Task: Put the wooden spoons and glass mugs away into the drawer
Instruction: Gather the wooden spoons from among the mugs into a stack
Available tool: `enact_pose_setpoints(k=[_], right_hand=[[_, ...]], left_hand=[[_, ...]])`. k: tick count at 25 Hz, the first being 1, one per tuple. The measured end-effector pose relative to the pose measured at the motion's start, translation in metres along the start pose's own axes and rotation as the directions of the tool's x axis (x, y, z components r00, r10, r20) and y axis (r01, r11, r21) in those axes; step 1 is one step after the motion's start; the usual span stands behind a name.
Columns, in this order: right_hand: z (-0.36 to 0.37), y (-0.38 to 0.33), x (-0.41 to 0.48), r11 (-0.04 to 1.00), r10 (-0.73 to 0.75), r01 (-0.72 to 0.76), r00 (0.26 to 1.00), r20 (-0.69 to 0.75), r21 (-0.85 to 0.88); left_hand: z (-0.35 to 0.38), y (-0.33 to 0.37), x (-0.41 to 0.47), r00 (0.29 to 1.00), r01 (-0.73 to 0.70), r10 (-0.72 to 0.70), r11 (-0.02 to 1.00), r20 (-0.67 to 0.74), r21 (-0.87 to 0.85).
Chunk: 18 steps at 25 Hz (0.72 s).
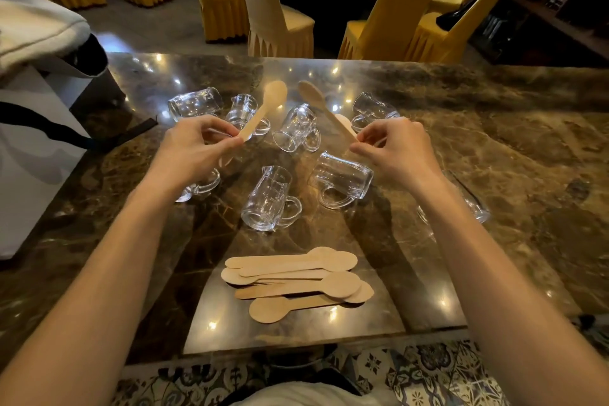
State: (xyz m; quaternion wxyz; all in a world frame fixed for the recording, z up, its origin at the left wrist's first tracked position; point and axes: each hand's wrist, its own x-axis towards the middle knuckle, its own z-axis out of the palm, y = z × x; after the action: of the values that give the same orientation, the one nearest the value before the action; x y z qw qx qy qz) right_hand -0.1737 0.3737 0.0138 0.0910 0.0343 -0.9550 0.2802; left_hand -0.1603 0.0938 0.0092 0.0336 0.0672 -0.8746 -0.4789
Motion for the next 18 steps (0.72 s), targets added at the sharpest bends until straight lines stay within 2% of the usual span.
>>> enact_pose_setpoints(k=[5, 8, 11, 18], right_hand=[[-0.012, -0.012, -0.04, 0.988, -0.15, 0.146, 0.985, 0.089, 0.055], [-0.01, -0.014, -0.067, 0.983, -0.18, 0.168, 0.966, 0.185, 0.076], [-0.005, -0.011, -0.091, 0.98, -0.198, 0.182, 0.932, 0.302, 0.08], [0.015, 0.003, -0.121, 0.974, -0.221, 0.192, 0.921, 0.32, 0.12]], left_hand=[[-0.017, 0.012, -0.026, 0.997, -0.061, 0.065, 0.994, 0.044, -0.089], [-0.024, 0.013, -0.046, 0.994, -0.081, 0.09, 0.989, 0.067, -0.125], [-0.032, 0.007, -0.065, 0.984, -0.071, 0.085, 0.993, 0.157, -0.093], [-0.034, -0.021, -0.1, 0.924, -0.052, 0.082, 0.994, 0.373, -0.092]])
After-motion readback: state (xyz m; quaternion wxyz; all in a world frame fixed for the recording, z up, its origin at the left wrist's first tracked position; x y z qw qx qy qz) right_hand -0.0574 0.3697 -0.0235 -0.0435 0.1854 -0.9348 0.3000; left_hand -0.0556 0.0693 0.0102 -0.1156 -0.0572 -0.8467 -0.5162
